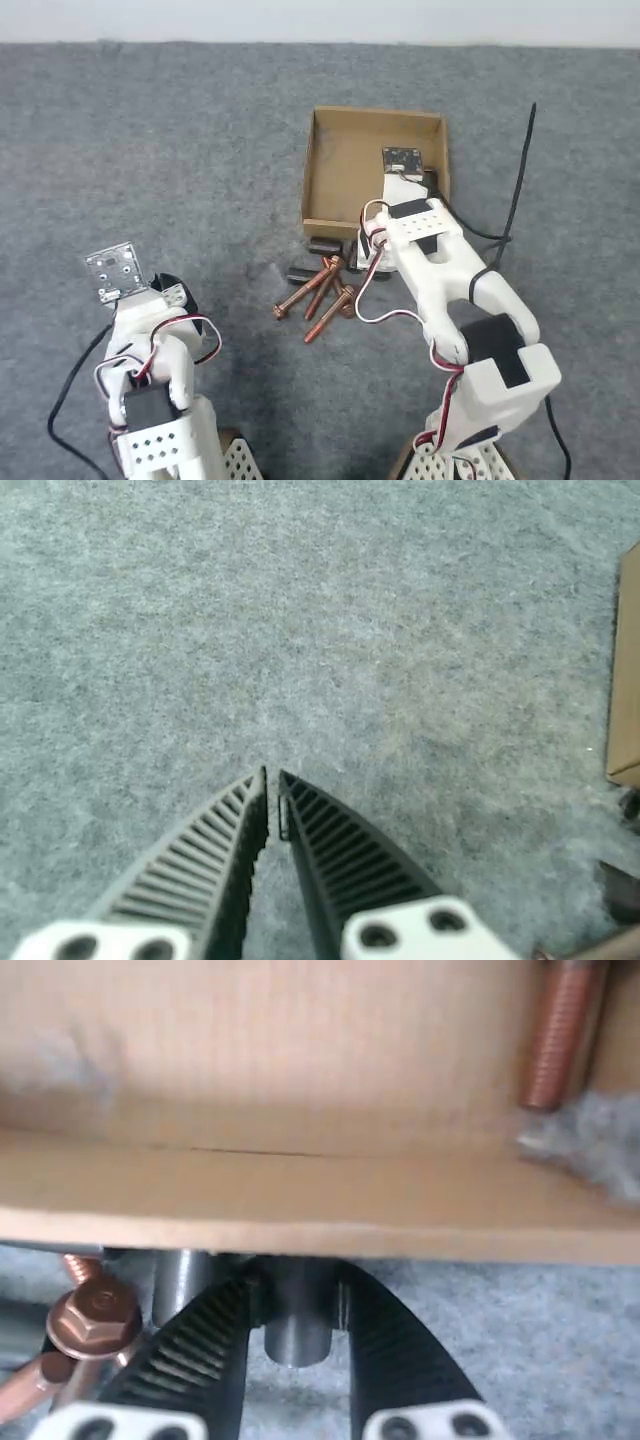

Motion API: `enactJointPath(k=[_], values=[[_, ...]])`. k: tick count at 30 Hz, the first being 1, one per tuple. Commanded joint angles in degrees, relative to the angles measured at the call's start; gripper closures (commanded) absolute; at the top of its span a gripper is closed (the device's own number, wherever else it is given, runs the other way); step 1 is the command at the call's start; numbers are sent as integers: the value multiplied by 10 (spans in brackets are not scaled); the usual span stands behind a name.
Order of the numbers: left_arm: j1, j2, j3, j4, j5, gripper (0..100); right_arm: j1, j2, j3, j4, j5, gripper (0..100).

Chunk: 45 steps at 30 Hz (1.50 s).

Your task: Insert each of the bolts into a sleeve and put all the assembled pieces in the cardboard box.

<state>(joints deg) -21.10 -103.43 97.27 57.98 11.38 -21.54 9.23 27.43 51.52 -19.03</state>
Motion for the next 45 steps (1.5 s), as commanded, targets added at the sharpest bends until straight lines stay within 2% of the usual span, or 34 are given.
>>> enactJointPath(k=[1,6,14,19,23,27,32,38,45], values=[[-2,-6,-7,2,-4,990,22,-11,-34,36,11,992],[-2,-6,-7,2,-4,990,44,-75,-46,136,11,991],[-2,-6,-7,2,-4,990,107,-116,-42,227,11,991],[-2,-6,-7,2,-4,990,151,-117,28,142,11,991],[-2,-6,-7,2,-4,990,161,-122,69,85,78,988],[-2,-6,-7,2,-4,990,158,-119,70,84,94,981],[-2,-6,-7,2,-4,990,158,-120,73,96,94,879],[-2,-6,-7,2,-4,990,157,-123,74,113,94,923],[-2,-6,-7,2,-4,990,159,-123,76,140,92,897]])
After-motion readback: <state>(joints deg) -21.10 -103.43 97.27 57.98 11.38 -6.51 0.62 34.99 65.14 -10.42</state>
